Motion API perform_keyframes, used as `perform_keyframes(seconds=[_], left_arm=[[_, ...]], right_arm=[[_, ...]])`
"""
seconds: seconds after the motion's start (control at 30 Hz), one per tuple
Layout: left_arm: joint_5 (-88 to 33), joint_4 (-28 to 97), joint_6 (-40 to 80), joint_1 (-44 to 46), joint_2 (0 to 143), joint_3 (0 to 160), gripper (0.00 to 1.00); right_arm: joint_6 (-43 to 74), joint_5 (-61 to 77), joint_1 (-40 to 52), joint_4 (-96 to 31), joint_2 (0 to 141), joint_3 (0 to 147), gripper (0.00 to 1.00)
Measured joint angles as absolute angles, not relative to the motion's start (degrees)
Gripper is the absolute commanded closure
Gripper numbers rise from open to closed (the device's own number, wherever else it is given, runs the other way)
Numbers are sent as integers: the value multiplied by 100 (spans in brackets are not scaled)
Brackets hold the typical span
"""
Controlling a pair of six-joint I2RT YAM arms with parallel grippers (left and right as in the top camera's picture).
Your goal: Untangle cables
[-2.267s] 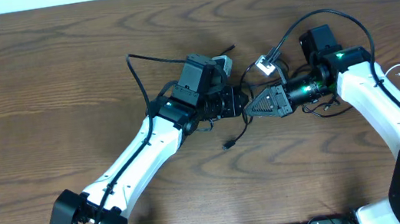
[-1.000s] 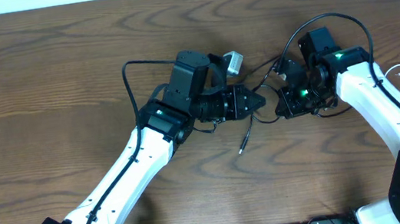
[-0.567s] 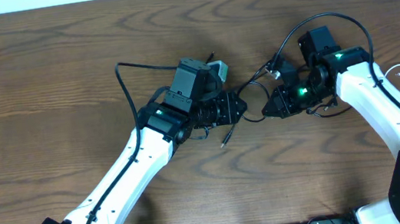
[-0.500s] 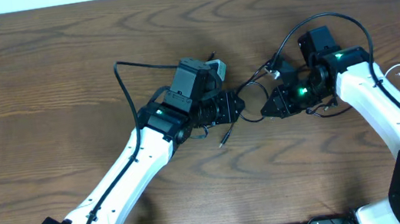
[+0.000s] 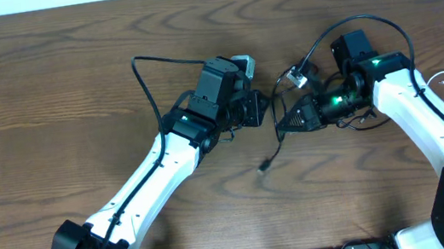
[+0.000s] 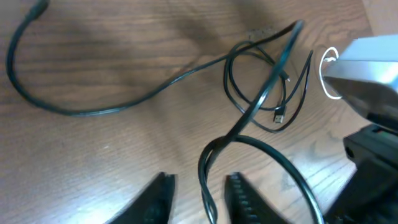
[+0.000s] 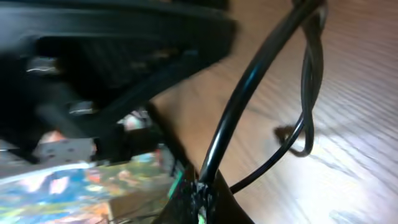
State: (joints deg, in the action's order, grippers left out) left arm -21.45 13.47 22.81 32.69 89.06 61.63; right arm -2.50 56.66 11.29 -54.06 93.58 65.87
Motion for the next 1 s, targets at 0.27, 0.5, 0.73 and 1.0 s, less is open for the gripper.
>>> perform_keyframes(seconds=[0.27,0.5,0.73,1.0], left_arm=[[-2143,1909,2202,3277,8906,6163,66],[-2123,1793,2200,3505,8906,6163,55],[-2084,1769,2198,3603,8958,6163,58],[-2104,1568,2165,3625,8995,6163,92]], right_arm=[[-250,6132,1129,-5365,9358,6587,99],[-298,6348,1129,-5363,9358,6587,99],[-403,6639,1105,-5325,9358,6587,99],[-692,7251,1098,-5306,9358,6582,99]])
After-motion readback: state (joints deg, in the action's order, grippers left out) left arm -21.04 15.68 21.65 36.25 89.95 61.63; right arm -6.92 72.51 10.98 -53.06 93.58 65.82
